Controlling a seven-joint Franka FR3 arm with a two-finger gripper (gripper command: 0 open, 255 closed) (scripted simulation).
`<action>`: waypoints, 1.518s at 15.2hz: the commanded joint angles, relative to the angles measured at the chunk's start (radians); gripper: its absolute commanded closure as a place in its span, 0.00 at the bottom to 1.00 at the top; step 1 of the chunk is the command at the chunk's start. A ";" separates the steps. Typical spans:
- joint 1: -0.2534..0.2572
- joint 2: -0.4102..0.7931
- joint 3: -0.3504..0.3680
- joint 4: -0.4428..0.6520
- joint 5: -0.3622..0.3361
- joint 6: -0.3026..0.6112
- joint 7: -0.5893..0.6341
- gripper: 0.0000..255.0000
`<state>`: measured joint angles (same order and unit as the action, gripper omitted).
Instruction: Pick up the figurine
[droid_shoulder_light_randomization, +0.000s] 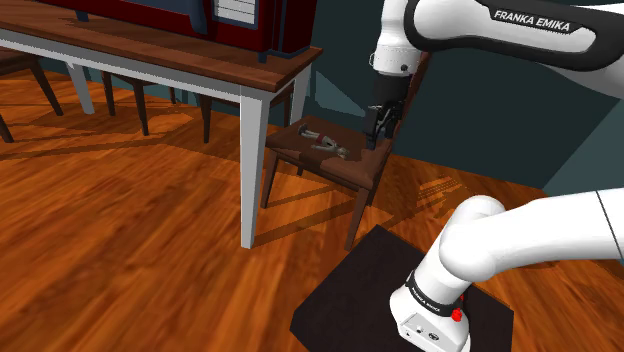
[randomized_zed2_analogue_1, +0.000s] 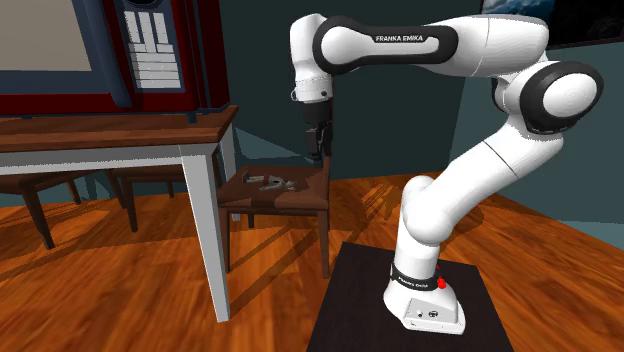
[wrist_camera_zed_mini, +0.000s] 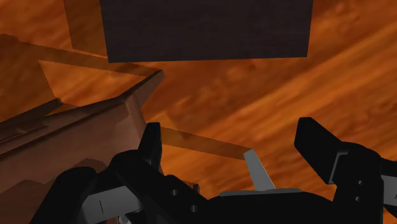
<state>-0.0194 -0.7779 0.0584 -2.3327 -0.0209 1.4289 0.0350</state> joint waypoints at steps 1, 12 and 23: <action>0.000 0.000 0.000 0.000 0.000 0.000 0.000 0.00; -0.044 0.234 -0.119 -0.034 -0.066 0.394 -0.115 0.00; -0.062 0.513 -0.210 0.059 -0.049 0.683 -0.221 0.00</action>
<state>-0.0815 -0.2766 -0.1501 -2.2709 -0.0714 2.0940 -0.1836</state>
